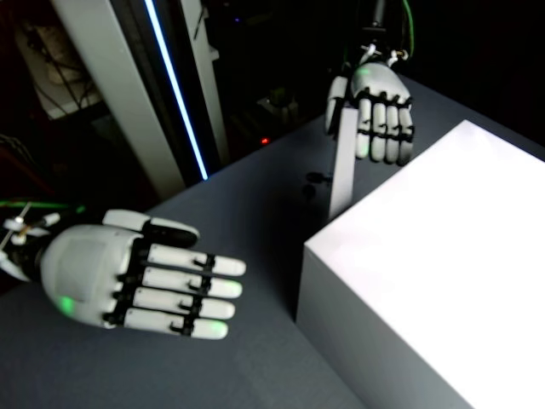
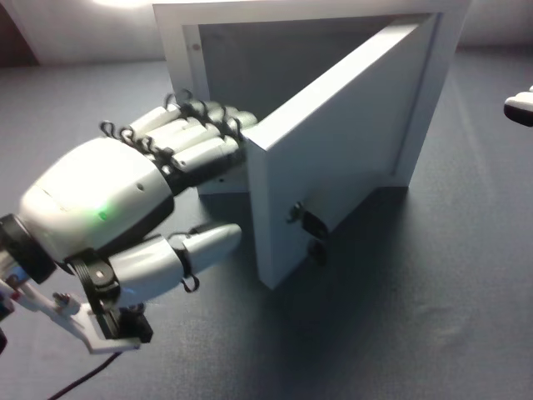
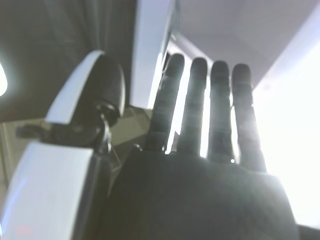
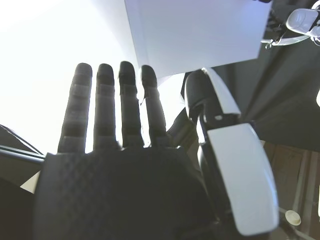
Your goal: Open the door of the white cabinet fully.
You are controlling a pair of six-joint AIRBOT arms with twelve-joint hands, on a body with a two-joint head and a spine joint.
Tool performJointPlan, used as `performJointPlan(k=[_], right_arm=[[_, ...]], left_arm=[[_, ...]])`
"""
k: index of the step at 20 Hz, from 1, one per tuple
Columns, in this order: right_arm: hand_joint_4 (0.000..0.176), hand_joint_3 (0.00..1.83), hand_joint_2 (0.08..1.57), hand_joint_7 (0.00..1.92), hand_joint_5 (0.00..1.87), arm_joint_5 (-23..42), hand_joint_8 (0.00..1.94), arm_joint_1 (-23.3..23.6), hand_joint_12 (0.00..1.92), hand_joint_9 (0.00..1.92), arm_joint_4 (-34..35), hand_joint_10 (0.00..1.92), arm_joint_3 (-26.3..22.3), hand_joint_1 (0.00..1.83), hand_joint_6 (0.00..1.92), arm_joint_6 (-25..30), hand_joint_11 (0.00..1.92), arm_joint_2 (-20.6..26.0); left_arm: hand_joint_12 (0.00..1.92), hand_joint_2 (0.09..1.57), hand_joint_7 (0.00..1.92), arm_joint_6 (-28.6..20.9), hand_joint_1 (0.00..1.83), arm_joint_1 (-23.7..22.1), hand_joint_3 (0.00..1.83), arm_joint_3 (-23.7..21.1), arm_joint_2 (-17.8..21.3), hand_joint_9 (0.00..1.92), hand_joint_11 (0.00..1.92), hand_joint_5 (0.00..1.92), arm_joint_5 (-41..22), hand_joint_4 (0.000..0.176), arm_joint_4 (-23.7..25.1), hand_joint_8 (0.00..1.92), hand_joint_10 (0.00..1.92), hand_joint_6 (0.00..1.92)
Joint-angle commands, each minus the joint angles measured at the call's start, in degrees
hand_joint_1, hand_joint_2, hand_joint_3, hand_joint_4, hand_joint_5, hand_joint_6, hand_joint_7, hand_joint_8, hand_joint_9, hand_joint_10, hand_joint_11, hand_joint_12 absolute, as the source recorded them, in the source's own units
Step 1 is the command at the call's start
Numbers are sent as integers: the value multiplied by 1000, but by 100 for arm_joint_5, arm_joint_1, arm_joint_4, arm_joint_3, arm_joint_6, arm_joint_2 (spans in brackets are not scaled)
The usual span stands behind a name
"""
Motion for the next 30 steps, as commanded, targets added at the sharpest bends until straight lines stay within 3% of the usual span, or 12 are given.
performJointPlan(k=[1, 4, 5, 9, 15, 20, 22, 25, 27, 30], right_arm=[[0, 0, 1375, 281, 324, 700, 0, 31, 30, 217, 136, 1, 30, 495, 3, 65, 183, 1], [0, 1, 1376, 294, 328, 700, 3, 31, 25, 227, 145, 3, 34, 449, 2, 65, 186, -13], [0, 0, 1375, 302, 337, 700, 4, 31, 27, 232, 145, 3, 36, 464, 4, 66, 197, -14], [0, 0, 1372, 297, 339, 700, 1, 31, 14, 215, 143, 1, 42, 527, 2, 73, 181, -14], [0, 1, 1382, 308, 343, 700, 3, 31, 22, 241, 143, 6, 44, 549, 2, 77, 214, -14], [0, 0, 1377, 342, 366, 700, 8, 31, 24, 267, 143, 8, 50, 590, 6, 84, 228, -18], [0, 2, 1384, 346, 365, 700, 3, 31, 23, 273, 143, 4, 61, 574, 2, 84, 230, -26], [0, 1, 1383, 329, 359, 700, 0, 31, 18, 257, 141, 0, 82, 563, 0, 84, 222, -40], [0, 0, 1375, 330, 362, 700, 2, 31, 17, 257, 141, 3, 93, 568, 2, 84, 220, -51], [0, 0, 1365, 319, 368, 700, 1, 31, 16, 246, 134, 3, 117, 596, 3, 87, 221, -76]], left_arm=[[350, 1460, 209, -83, 313, -92, 0, 13, -45, 167, 31, 247, -643, 0, 88, 4, 3, 5], [354, 1447, 182, -202, 437, -216, 0, 76, -182, 146, 7, 258, -513, 0, 259, 0, 1, 3], [349, 1463, 171, -255, 381, -267, 3, 106, -225, 147, 18, 244, -445, 0, 327, 2, 1, 4], [335, 1438, 197, -487, 482, -390, 0, 216, -391, 166, 65, 270, -256, 0, 533, 2, 1, 4], [320, 1470, 170, -712, 451, -728, 6, 326, -595, 160, 56, 203, 63, 0, 1013, 0, 0, 0], [334, 1462, 218, -816, 421, -979, 0, 407, -763, 184, 97, 275, 207, 0, 1278, 5, 3, 13], [336, 1426, 244, -874, 540, -1078, 0, 453, -848, 210, 102, 322, 232, 0, 1387, 8, 8, 17], [359, 1451, 283, -885, 413, -1249, 4, 517, -980, 252, 145, 344, 305, 0, 1534, 7, 8, 6], [350, 1291, 296, -886, 749, -1361, 0, 579, -1095, 255, 140, 374, 369, 0, 1604, 3, 3, 4], [339, 1275, 294, -886, 795, -1464, 0, 669, -1253, 240, 138, 319, 421, 0, 1626, 0, 0, 0]])
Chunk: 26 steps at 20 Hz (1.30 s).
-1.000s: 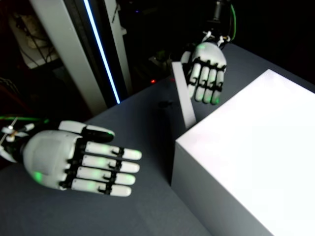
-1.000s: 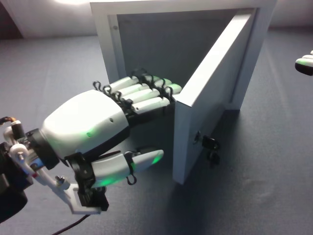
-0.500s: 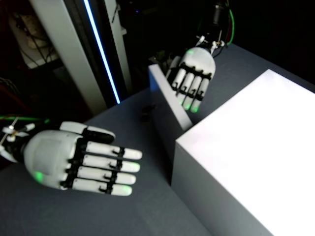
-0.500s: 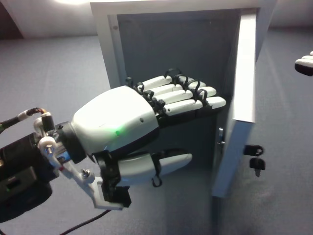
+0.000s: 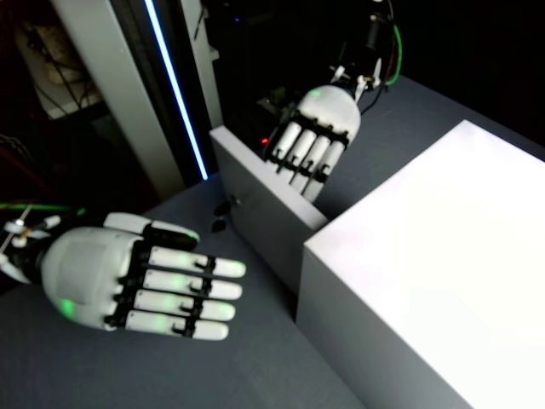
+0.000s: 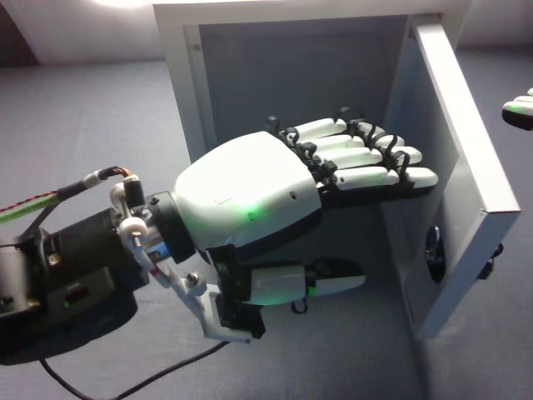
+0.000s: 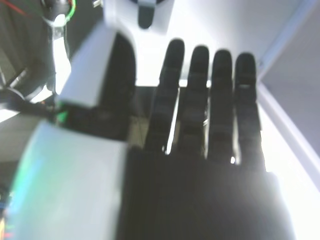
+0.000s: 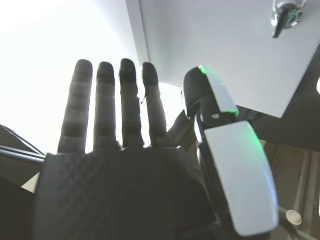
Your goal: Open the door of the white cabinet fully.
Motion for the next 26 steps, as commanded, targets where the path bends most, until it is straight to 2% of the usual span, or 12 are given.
performJointPlan(k=[1, 9, 11, 12, 13, 14, 18, 19, 21, 24, 25, 26], right_arm=[[0, 0, 1357, 319, 372, 693, 1, 31, 14, 244, 126, 2, 37, 594, 4, 57, 216, -1], [0, 0, 1342, 346, 388, 690, 3, 31, 12, 261, 117, 3, 74, 597, 3, 79, 212, -24], [0, 1, 1358, 349, 385, 690, 3, 31, 11, 254, 117, 1, 74, 614, 2, 82, 209, -25], [0, 1, 1358, 349, 385, 690, 3, 31, 11, 254, 117, 1, 72, 614, 2, 94, 209, -25], [0, 3, 1364, 352, 383, 690, 2, 31, 12, 259, 118, 2, 68, 590, 0, 106, 212, -25], [0, 0, 1359, 358, 386, 690, 3, 31, 15, 270, 119, 5, 64, 610, 1, 111, 218, -25], [0, 3, 1363, 326, 367, 693, 0, 31, 5, 242, 144, 0, 47, 588, 0, 129, 196, -21], [0, 2, 1362, 329, 372, 697, 3, 31, 9, 246, 168, 3, 41, 596, 3, 129, 205, -16], [0, 0, 1342, 308, 365, 749, 0, 31, 14, 240, 239, 0, 23, 584, 2, 129, 216, 10], [0, 0, 1350, 301, 348, 850, 0, 31, 1, 225, 337, 0, -7, 564, 0, 129, 185, 45], [0, 7, 1369, 311, 327, 883, 3, 31, 0, 223, 384, 0, -16, 505, 0, 129, 145, 48], [0, 7, 1369, 311, 327, 913, 3, 31, 0, 223, 425, 0, -23, 505, 0, 128, 145, 48]], left_arm=[[331, 1276, 281, -28, 797, -87, 0, 21, -46, 222, 124, 281, -654, 0, -45, 0, 0, 0], [146, 1286, 264, -26, 697, -210, 0, 145, -275, 233, 187, 255, -705, 0, -43, 0, 4, 0], [110, 1373, 212, -27, 471, -210, 22, 135, -248, 172, 141, 217, -728, 0, -41, 0, 0, 0], [110, 1373, 212, -29, 471, -198, 22, 120, -213, 172, 141, 217, -734, 0, -42, 0, 0, 0], [115, 1281, 191, -30, 726, -163, 0, 76, -142, 155, 164, 218, -739, 0, -43, 10, 9, 10], [112, 1244, 217, -30, 780, -132, 0, 31, -76, 180, 187, 241, -751, 0, -44, 6, 6, 5], [96, 1262, 219, -36, 784, 95, 5, -188, 331, 158, 153, 235, -840, 0, -112, 6, 4, 4], [109, 1285, 252, -36, 734, 167, 7, -241, 450, 195, 191, 290, -886, 0, -165, 6, 7, 7], [96, 1450, 224, -36, 404, 402, 23, -339, 678, 188, 182, 268, -1063, 0, -393, 0, 1, 1], [98, 1467, 231, -16, 411, 810, 11, -511, 1020, 214, 197, 291, -1363, 0, -764, 4, 9, 9], [86, 1507, 223, 4, 264, 942, 16, -562, 1120, 206, 183, 276, -1475, 0, -873, 1, 1, 2], [86, 1507, 223, 46, 264, 1050, 16, -598, 1206, 206, 183, 276, -1572, 0, -980, 1, 1, 2]])
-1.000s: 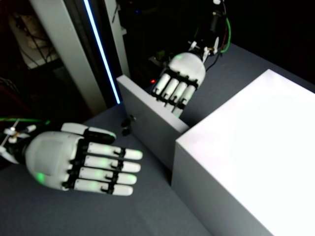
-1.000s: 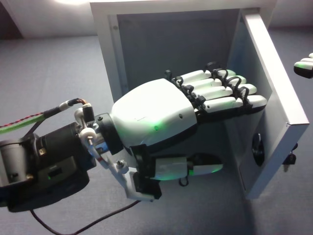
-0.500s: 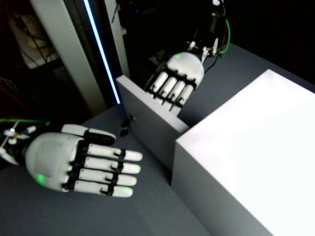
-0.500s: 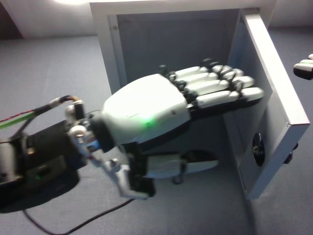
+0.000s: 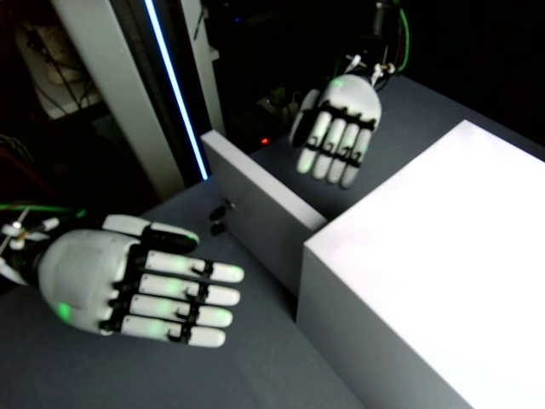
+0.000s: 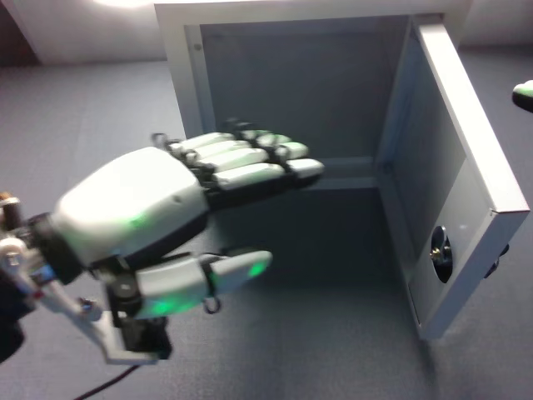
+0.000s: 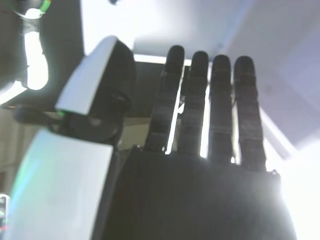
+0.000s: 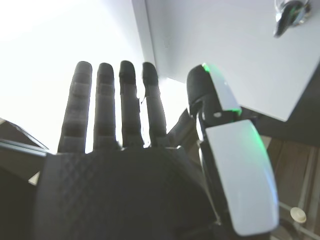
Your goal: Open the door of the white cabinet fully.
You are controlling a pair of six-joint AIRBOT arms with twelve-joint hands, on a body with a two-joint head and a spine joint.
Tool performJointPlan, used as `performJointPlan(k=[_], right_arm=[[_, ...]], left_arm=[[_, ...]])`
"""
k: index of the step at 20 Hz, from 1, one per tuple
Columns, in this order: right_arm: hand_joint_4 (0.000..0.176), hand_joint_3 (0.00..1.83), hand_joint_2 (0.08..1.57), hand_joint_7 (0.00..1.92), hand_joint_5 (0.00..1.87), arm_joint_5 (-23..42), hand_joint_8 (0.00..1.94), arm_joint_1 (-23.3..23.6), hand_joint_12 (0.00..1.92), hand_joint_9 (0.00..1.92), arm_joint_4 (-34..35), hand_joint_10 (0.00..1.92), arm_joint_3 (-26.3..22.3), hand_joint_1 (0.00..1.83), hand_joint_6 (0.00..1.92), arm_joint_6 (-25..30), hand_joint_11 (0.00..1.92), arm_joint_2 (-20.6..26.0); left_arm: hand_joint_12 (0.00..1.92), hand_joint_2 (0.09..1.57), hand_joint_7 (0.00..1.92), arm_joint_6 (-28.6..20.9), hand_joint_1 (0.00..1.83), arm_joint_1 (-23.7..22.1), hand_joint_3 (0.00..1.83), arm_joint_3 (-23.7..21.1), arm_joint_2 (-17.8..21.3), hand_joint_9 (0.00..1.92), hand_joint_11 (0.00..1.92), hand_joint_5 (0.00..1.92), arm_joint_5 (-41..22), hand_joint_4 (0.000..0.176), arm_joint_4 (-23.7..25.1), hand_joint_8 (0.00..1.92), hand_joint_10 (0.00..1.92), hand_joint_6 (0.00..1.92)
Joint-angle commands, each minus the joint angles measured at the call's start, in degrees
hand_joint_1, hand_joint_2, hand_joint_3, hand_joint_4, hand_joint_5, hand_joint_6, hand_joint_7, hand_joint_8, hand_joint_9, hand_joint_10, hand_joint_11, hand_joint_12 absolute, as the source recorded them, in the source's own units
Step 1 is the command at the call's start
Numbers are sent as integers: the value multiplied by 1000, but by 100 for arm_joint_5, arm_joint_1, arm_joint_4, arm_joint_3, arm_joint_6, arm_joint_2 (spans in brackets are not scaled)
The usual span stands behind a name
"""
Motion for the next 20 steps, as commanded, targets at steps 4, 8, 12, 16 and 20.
performJointPlan(k=[4, 8, 12, 16, 20], right_arm=[[7, 2, 1374, 284, 329, 845, 0, 30, 1, 158, 182, 0, -21, 534, 3, 54, 59, 53], [0, 2, 1383, 302, 332, 982, 5, 30, 24, 197, 238, 10, -28, 570, 5, 53, 109, 76], [0, 0, 1394, 306, 306, 1358, 2, 30, 101, 281, 378, 9, -80, 707, 0, 33, 270, 116], [0, 6, 1427, 299, 206, 1728, 14, 30, 89, 304, 424, 11, -131, 849, 5, 17, 260, 200], [0, 2, 1409, 635, 406, 1731, 6, 232, 175, 726, 150, 13, -273, 867, 1, -64, 663, 265]], left_arm=[[75, 1485, 227, 278, 347, 491, 0, -200, 373, 189, 151, 293, -1535, 0, -783, 4, 5, 6], [745, 1441, 258, 733, 318, 1200, 2, -427, 831, 241, 2, 257, -2445, 0, -1726, 3, 3, 1], [315, 1440, 169, 746, 414, 1326, 4, -335, 860, 124, 0, 181, -2814, 0, -2199, 7, 7, 11], [0, 1461, 2, 686, 380, 1329, 12, -275, 878, 0, 0, 29, -2941, 0, -2292, 0, 0, 0], [0, 1472, 0, 686, 266, 1343, 11, -289, 880, 0, 0, 28, -3221, 0, -2311, 0, 0, 16]])
